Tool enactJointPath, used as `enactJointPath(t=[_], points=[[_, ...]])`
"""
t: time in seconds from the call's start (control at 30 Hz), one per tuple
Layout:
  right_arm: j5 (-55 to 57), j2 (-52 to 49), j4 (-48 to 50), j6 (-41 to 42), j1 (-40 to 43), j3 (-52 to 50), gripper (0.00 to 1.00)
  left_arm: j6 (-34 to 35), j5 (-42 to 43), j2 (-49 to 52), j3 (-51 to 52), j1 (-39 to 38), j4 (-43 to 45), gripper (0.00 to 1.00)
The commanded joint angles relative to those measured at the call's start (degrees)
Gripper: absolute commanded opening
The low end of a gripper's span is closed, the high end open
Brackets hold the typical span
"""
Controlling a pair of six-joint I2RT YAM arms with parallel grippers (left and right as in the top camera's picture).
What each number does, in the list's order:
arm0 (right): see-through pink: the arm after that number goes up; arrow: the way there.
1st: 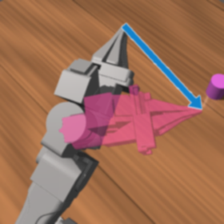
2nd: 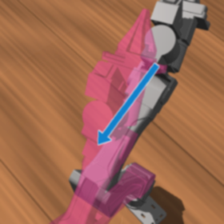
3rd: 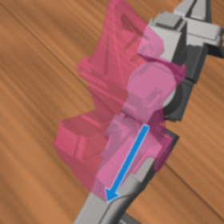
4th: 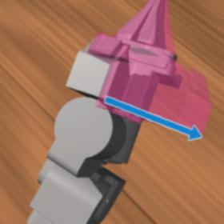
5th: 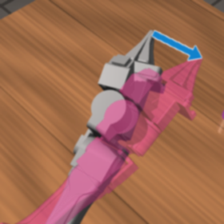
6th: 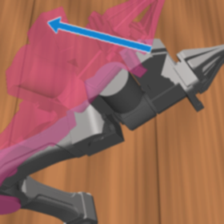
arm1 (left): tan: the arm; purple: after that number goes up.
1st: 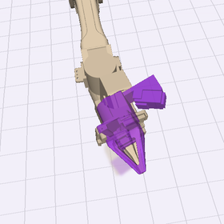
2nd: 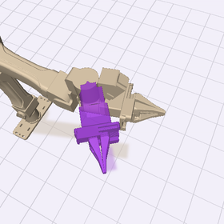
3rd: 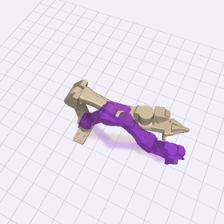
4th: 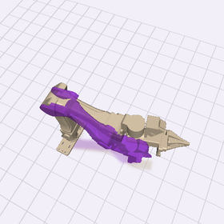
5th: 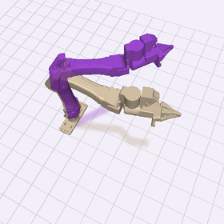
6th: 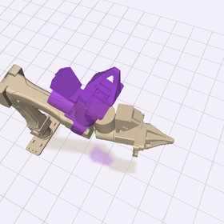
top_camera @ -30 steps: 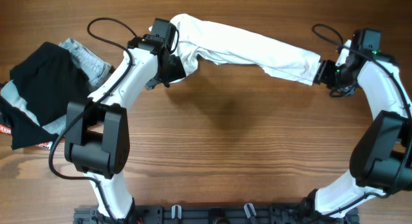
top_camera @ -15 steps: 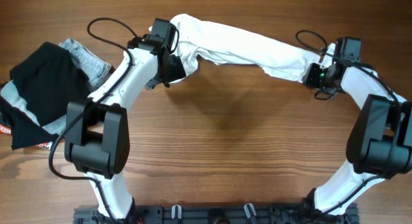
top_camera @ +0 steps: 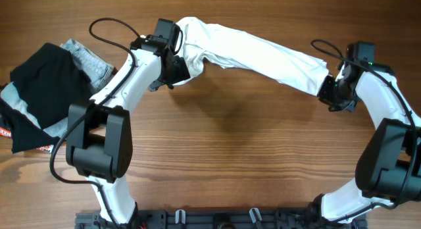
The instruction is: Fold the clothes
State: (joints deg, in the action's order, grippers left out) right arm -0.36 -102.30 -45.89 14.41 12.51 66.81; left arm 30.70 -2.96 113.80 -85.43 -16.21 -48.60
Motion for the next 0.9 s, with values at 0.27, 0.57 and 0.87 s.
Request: enactJointPath(t=[0.27,0.57,0.87], points=[[-0.74,0.39,11.02,0.61,-0.13,-4.55,0.56,-0.26,-0.09,0.87,0.37,-0.02,0.39,0.80],[-7.19,0.39,24.00,0.57,-0.13,-11.98,0.29,-0.26,-0.09,0.87,0.37,-0.02,0.39,0.80],[-11.13,4.00,-0.22,-1.31,-0.13,-7.23,0.04,-0.28,-0.11,0.87,0.37,-0.02,-0.55,0.80]])
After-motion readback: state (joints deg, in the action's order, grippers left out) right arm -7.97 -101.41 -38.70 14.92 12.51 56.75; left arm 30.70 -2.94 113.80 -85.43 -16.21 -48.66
